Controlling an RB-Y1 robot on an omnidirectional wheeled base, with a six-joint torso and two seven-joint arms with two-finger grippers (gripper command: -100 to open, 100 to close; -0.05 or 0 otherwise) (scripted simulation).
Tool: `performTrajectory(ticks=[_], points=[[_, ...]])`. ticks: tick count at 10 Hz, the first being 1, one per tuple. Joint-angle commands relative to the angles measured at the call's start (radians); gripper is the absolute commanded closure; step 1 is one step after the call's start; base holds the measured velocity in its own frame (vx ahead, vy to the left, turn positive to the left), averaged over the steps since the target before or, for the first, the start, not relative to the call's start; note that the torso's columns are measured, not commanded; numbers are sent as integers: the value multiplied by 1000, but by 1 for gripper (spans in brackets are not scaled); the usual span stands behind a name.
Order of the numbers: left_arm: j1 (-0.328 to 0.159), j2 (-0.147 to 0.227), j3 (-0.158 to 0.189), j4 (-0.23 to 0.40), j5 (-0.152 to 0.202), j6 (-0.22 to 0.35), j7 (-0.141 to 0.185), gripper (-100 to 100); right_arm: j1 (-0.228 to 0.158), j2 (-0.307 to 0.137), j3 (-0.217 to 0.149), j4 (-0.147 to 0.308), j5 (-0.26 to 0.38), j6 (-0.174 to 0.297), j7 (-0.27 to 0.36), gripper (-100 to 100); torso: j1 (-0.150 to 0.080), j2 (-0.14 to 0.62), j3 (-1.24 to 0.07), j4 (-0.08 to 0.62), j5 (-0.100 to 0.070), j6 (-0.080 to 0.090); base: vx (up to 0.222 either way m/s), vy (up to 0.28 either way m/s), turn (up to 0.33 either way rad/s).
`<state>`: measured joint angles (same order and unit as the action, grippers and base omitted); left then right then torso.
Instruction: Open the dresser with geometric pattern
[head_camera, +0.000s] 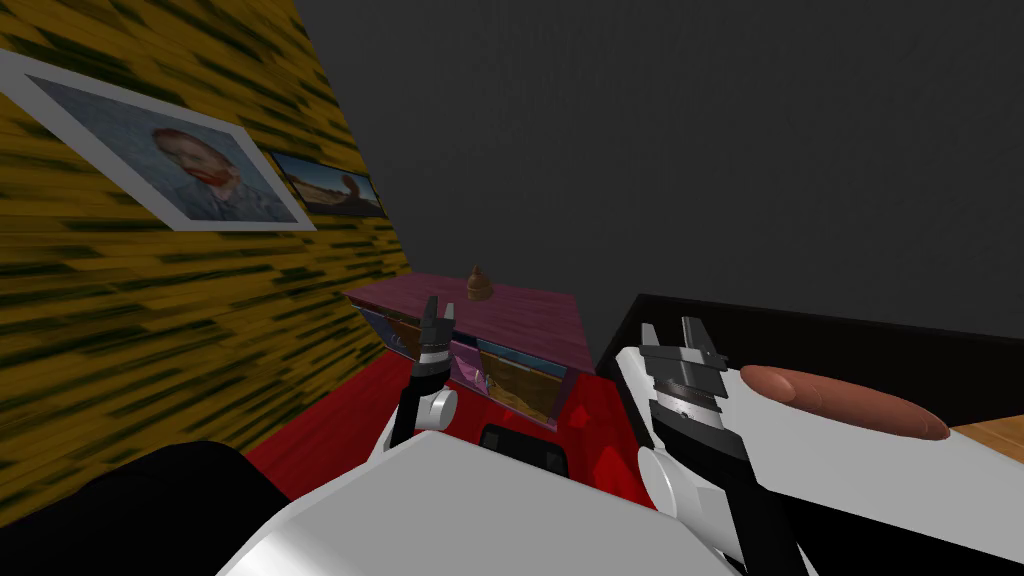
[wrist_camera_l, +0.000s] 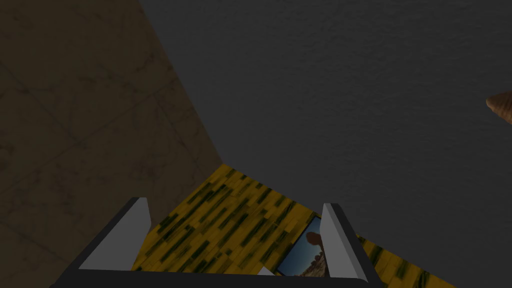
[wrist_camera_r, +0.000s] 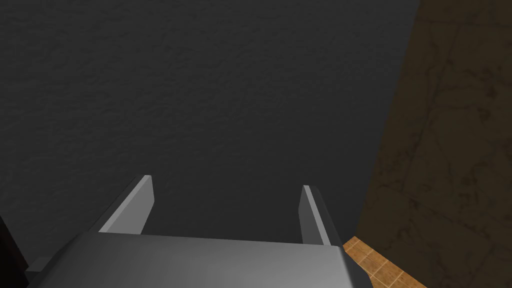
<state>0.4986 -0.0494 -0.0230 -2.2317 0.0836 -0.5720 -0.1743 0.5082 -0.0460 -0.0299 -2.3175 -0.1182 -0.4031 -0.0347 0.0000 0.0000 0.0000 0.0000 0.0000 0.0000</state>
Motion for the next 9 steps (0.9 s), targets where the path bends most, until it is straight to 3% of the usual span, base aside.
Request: performTrajectory(ticks=[1,9], points=[[0,0,0,0,0,0,0,0,0,0,0,0,0,0,0,0,0,40,-82,41,0,0,0,0,0],[0,0,0,0,0,0,0,0,0,0,0,0,0,0,0,0,0,618,-1234,617,0,0,0,0,0]])
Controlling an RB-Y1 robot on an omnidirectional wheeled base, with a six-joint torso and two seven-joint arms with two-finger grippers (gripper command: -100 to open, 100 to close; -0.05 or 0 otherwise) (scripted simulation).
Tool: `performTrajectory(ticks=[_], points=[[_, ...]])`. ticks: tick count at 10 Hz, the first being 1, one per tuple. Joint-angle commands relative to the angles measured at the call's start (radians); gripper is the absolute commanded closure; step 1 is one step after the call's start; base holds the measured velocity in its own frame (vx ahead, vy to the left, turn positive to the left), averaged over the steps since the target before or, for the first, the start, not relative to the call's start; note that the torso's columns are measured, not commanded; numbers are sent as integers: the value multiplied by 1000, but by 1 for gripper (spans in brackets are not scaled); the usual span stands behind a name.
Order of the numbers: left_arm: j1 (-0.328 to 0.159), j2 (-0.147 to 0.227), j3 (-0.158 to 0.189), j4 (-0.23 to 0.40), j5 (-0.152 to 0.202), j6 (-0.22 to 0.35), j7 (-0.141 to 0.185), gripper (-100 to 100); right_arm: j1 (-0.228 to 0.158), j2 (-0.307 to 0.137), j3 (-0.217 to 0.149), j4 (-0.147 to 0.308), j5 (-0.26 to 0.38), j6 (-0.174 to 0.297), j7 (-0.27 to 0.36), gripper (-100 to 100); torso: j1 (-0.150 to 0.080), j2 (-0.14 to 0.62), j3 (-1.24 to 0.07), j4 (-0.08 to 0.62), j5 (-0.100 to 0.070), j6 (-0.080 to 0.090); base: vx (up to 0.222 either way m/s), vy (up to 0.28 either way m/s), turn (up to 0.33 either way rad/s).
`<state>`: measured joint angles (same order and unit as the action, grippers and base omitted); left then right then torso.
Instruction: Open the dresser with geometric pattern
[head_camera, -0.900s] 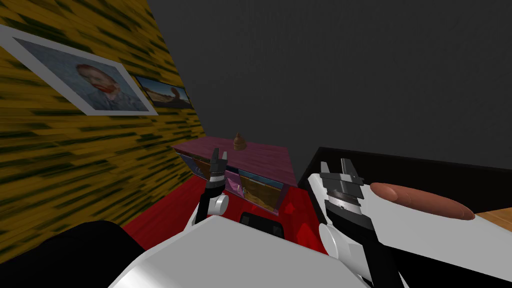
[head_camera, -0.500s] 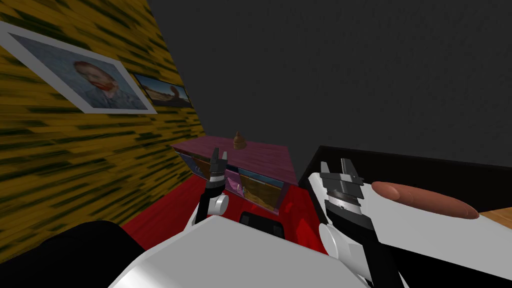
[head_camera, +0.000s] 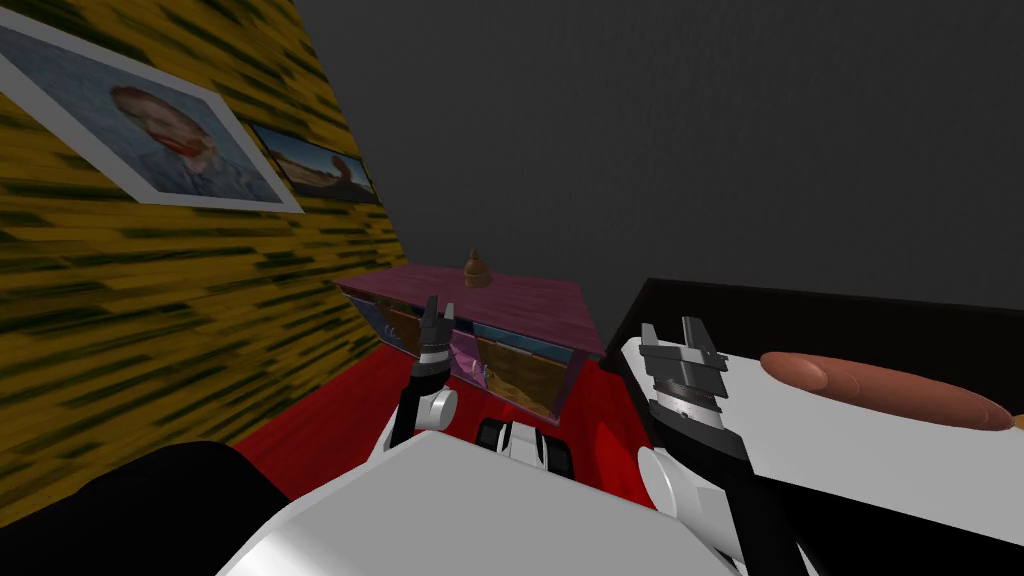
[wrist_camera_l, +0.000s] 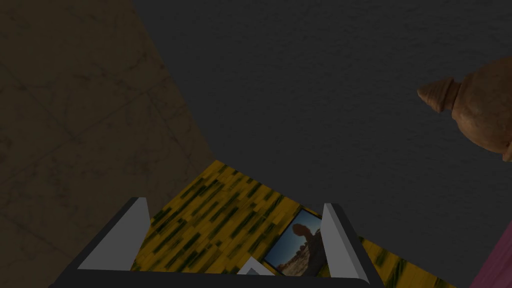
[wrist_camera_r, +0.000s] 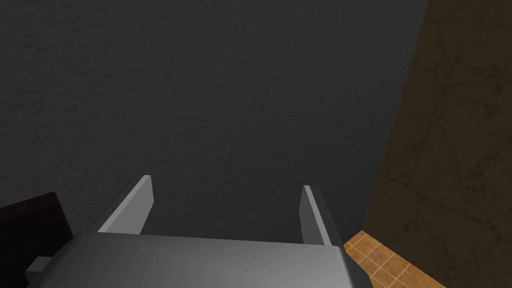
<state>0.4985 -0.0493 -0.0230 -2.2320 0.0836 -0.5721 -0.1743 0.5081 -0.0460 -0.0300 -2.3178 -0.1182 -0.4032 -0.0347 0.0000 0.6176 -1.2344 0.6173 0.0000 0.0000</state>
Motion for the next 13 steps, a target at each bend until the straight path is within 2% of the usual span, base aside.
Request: performTrajectory(ticks=[1,3,6,9,13], points=[[-3,45,-1,13,-1,-7,0,-100,0,0,0,0,0,0,0,0,0,74,-148,74,0,0,6,-2,-8],[-10,105,-3,41,-3,-24,0,-100,0,0,0,0,0,0,0,0,0,117,-236,117,0,0,0,-6,-16],[-25,171,-8,106,-7,-64,-1,-100,0,0,0,1,0,0,0,0,0,120,-242,121,0,0,2,-9,-19],[-45,208,-14,188,-13,-113,-2,-100,0,0,0,1,0,0,0,0,0,120,-242,121,0,0,4,-13,-27],[-74,230,-22,311,-21,-186,-3,-100,0,0,0,1,0,0,0,0,0,120,-242,121,0,0,4,-13,-30]])
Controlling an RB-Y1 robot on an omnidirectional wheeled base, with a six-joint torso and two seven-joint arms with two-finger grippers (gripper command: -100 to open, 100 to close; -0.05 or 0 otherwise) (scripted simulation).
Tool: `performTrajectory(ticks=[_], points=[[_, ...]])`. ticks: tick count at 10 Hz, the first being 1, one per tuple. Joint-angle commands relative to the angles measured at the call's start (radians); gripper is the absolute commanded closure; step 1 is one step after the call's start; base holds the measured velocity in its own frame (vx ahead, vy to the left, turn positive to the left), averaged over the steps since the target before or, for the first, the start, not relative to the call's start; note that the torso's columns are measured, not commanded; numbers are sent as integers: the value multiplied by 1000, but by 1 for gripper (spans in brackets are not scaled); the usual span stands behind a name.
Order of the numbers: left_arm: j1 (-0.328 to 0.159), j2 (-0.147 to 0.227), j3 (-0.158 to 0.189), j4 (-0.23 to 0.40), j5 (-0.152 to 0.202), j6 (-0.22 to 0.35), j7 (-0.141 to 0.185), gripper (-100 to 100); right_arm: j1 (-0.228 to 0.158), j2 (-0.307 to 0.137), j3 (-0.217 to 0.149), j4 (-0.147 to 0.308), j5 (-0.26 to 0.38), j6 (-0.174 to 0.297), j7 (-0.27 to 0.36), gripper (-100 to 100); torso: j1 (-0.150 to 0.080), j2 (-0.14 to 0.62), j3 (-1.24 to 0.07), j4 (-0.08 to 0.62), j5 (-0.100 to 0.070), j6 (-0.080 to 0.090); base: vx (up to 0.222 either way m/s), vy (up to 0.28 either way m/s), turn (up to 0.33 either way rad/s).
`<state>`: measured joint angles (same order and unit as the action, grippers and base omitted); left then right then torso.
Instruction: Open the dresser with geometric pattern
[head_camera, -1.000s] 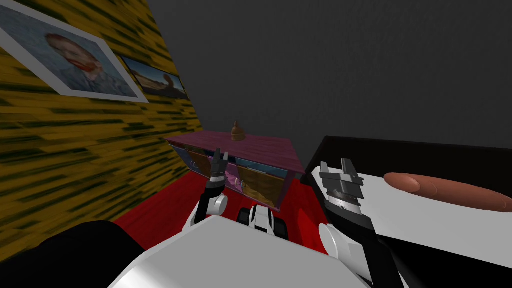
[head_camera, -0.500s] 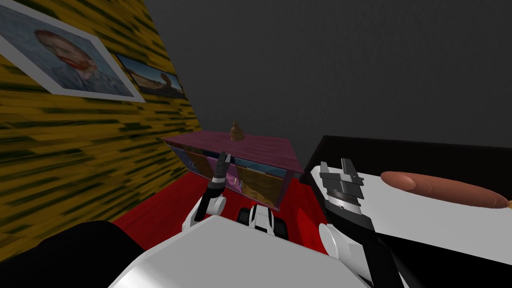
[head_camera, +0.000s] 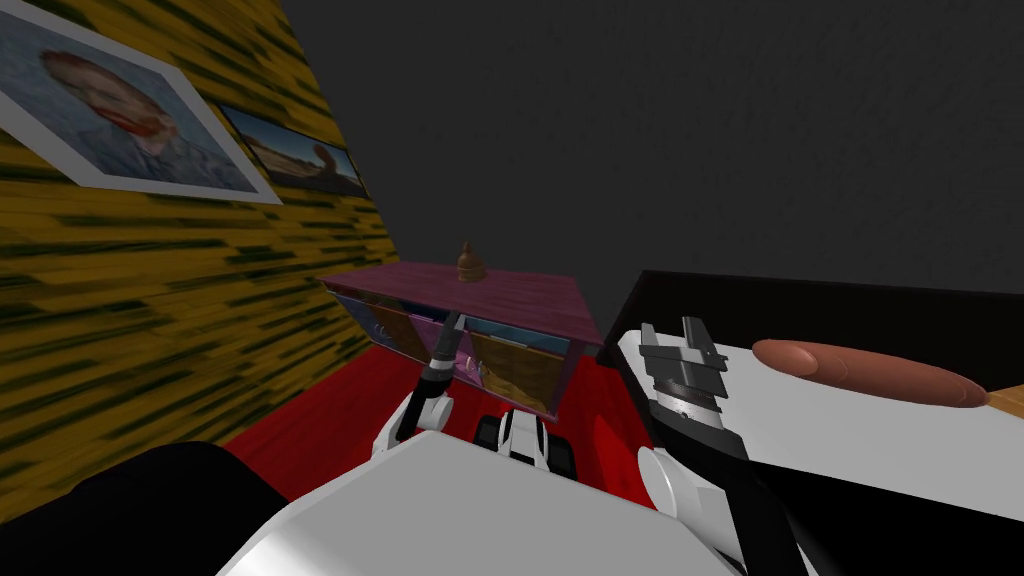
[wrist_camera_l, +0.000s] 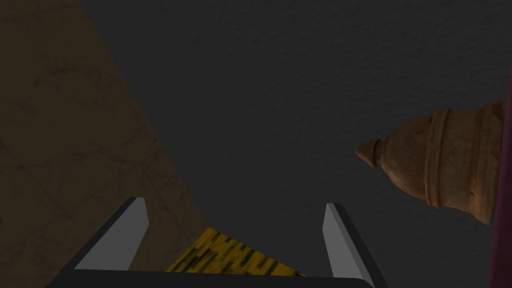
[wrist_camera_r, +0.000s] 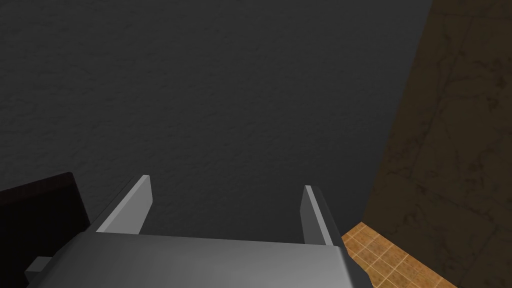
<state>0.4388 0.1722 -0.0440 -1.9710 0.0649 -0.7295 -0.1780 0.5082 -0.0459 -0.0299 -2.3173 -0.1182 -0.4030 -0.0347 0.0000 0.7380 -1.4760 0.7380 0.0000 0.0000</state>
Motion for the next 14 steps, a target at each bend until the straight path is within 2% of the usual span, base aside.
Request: performTrajectory(ticks=[1,6,7,14], points=[[-22,12,-4,81,-4,-47,0,-100,0,0,0,0,0,0,0,0,0,0,0,0,0,0,4,-16,-32],[-60,18,-15,240,-15,-144,-1,-100,0,0,0,0,0,0,0,0,0,0,0,0,0,0,5,-15,-30],[-60,18,-15,242,-15,-144,-1,-100,0,0,0,0,0,0,0,0,0,0,0,0,0,0,2,-11,-10],[-107,3,-30,440,-28,-265,-4,-100,0,0,0,0,0,0,0,0,0,0,0,0,0,0,4,-12,-27]])
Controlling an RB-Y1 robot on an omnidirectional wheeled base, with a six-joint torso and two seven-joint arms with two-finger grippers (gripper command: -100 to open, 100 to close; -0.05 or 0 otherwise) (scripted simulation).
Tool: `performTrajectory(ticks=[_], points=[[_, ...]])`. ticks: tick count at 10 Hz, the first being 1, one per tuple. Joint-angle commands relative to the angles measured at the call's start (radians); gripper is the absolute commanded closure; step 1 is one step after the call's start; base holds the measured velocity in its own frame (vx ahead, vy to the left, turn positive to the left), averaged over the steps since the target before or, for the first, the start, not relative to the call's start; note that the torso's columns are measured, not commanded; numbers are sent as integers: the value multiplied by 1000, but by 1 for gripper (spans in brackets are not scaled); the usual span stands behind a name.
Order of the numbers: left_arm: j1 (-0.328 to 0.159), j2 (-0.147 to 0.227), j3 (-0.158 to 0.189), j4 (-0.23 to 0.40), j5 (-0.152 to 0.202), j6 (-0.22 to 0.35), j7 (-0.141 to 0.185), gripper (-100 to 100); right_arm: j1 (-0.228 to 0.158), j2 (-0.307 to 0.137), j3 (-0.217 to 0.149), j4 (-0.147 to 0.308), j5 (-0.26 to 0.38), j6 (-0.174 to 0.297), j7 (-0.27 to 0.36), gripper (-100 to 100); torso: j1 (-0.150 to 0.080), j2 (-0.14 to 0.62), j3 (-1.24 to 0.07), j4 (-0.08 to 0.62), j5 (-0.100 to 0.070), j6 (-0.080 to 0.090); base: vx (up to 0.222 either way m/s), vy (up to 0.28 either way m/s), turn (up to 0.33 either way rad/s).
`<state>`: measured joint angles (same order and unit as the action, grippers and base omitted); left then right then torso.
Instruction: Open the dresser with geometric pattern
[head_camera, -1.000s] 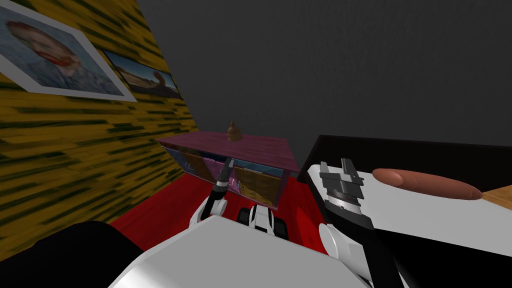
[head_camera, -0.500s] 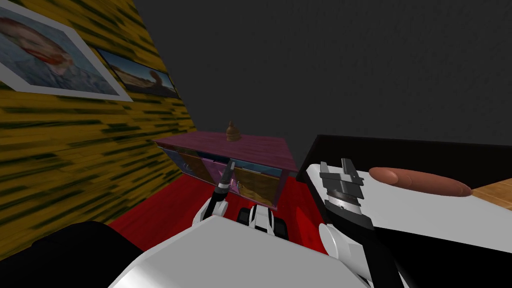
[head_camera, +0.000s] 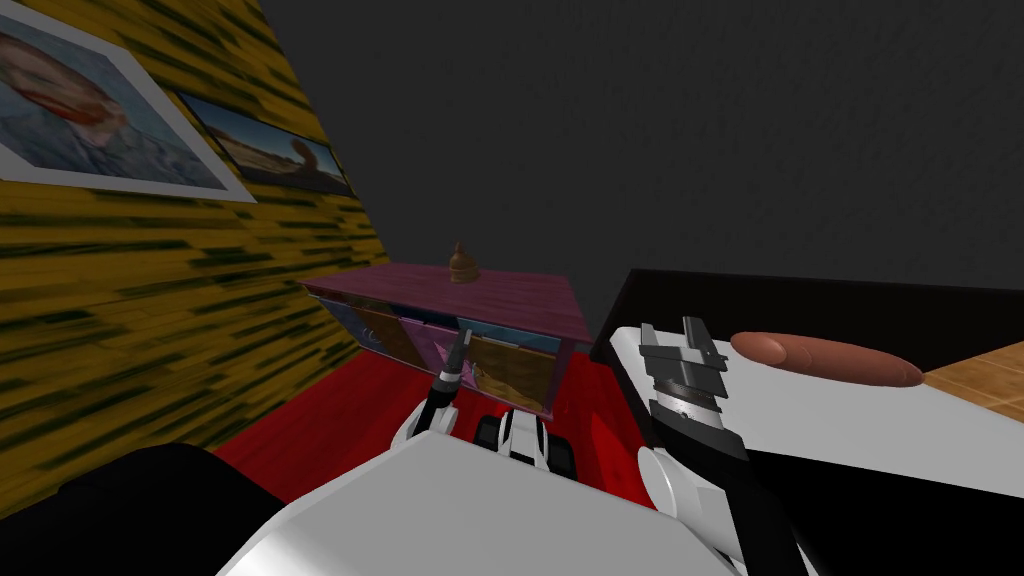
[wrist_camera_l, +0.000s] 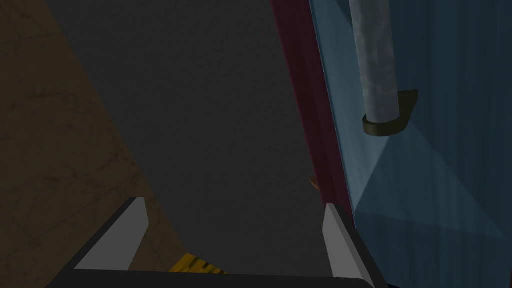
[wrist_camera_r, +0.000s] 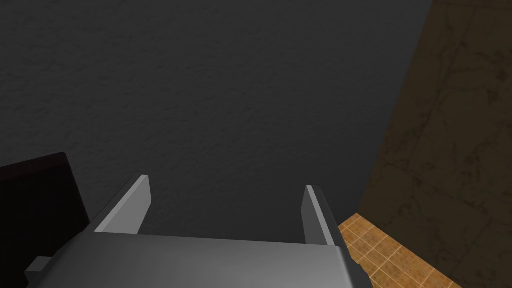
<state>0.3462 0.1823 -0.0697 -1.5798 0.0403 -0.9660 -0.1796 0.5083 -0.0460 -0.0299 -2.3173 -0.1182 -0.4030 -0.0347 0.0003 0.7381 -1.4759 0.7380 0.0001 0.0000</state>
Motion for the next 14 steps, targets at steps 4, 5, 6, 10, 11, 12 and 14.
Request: performTrajectory(ticks=[4,5,6,10,11,12,14], points=[[-38,-22,-12,149,-11,-91,-3,-100,0,0,0,0,0,0,0,0,0,0,0,0,0,0,5,-12,-24],[-46,-28,-14,177,-13,-112,-4,-100,0,0,0,0,0,0,0,0,0,0,0,0,0,0,5,-12,-34],[-46,-28,-14,182,-13,-112,-4,-100,0,0,0,0,0,0,0,0,0,0,0,0,0,0,4,-9,-14],[-69,-47,-21,280,-20,-173,-5,-100,0,0,0,0,0,0,0,0,0,0,0,0,0,0,4,-10,-21],[-77,-53,-24,312,-22,-193,-5,-100,0,0,0,0,0,0,0,0,0,0,0,0,0,0,5,-12,-34],[-84,-59,-26,339,-24,-212,-6,-100,0,0,0,0,0,0,0,0,0,0,0,0,0,0,4,-14,-38],[-97,-72,-30,398,-28,-247,-6,-100,0,0,0,0,0,0,0,0,0,0,0,0,0,0,4,-14,-25]])
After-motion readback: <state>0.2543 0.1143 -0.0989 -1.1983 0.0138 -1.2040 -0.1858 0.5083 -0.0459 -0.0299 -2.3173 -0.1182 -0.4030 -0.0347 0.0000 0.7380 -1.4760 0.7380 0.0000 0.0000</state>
